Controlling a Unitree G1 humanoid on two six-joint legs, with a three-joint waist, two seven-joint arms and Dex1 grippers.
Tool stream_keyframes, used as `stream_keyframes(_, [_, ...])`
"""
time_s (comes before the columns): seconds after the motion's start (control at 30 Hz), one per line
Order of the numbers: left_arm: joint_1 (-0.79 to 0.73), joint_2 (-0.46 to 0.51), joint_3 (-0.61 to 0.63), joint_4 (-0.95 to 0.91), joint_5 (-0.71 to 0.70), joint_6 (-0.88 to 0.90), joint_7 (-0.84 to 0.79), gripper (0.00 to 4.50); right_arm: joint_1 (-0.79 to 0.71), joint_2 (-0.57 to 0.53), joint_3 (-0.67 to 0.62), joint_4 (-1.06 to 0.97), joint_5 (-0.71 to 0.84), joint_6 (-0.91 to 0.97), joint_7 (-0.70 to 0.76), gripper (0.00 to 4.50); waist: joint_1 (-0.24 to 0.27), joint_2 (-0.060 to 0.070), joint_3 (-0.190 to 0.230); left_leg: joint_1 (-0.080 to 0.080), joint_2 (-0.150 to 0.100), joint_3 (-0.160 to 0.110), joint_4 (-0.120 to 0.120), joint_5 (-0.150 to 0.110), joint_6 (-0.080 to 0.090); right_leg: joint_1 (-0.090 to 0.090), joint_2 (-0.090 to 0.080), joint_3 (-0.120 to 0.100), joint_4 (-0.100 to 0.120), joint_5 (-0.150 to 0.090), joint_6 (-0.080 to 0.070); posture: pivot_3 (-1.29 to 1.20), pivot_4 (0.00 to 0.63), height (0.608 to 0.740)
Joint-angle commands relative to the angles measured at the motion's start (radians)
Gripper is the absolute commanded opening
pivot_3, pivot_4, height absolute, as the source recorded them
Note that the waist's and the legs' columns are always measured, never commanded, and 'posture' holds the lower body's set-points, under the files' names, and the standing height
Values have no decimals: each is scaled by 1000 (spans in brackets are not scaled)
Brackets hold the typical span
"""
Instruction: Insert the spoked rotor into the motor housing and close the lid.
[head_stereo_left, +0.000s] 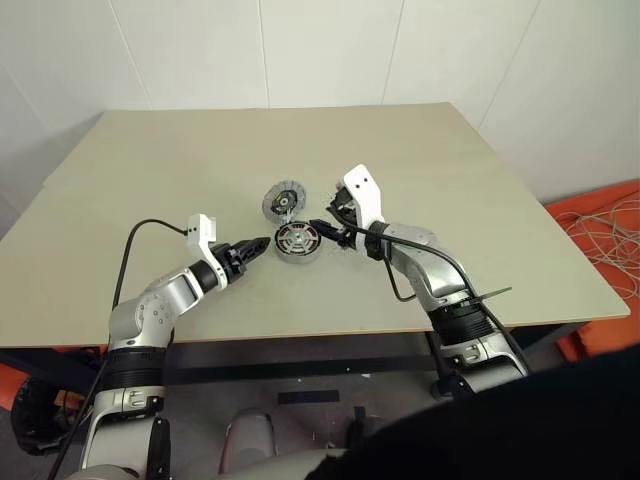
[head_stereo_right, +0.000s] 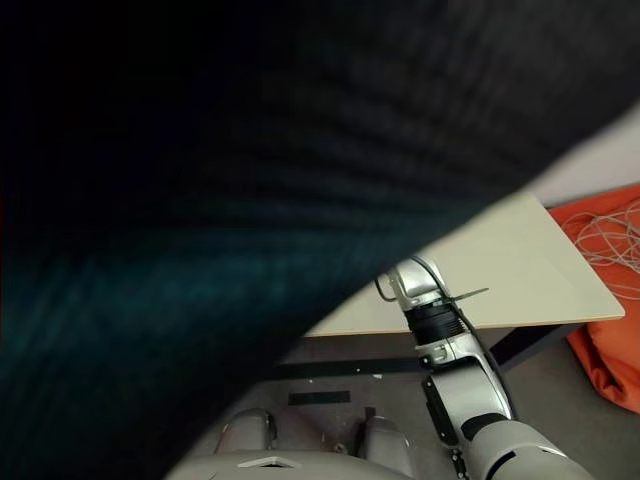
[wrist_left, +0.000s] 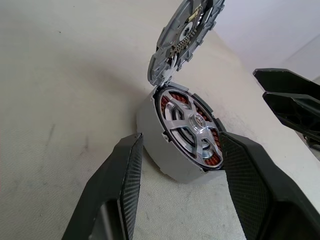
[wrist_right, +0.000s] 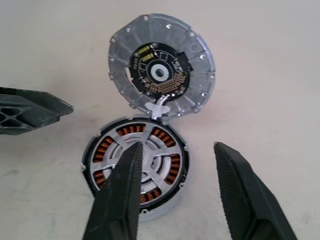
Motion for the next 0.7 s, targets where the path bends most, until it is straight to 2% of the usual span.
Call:
stream_keyframes(0.03, [-15,3,-4,-19,7,-22,-14,2549,-12,-33,-4,-7,-44,-116,-3,3566,0,0,0,0,0,0,0,0,0,0,0,0,0,0,0,0,0,740])
stream_keyframes(0.27, [-15,-4,-9,-13,13,-30,-18,2549,-43,-184,91,6,-123,-261,196,3566,0,0,0,-1,0,0,1,-1,1,0,0,0,0,0,0,0,0,740])
stream_keyframes(0.47, [-16,-11,-12,1,20,-38,-26,2549,-208,-333,226,90,-211,-558,517,3566,-3,0,0,0,1,1,3,-1,2,0,0,0,1,0,-1,0,0,740])
stream_keyframes(0.6, [-14,-21,-20,0,24,-42,-27,2549,-329,-323,284,242,-269,-719,612,3566,-2,0,0,0,2,1,5,-2,3,0,0,0,2,1,-1,0,0,740])
stream_keyframes(0.7, [-7,-27,-21,-8,25,-43,-26,2549,-391,-255,328,366,-279,-790,700,3566,-5,0,0,-2,2,1,8,-3,5,0,0,0,2,1,-2,0,0,740])
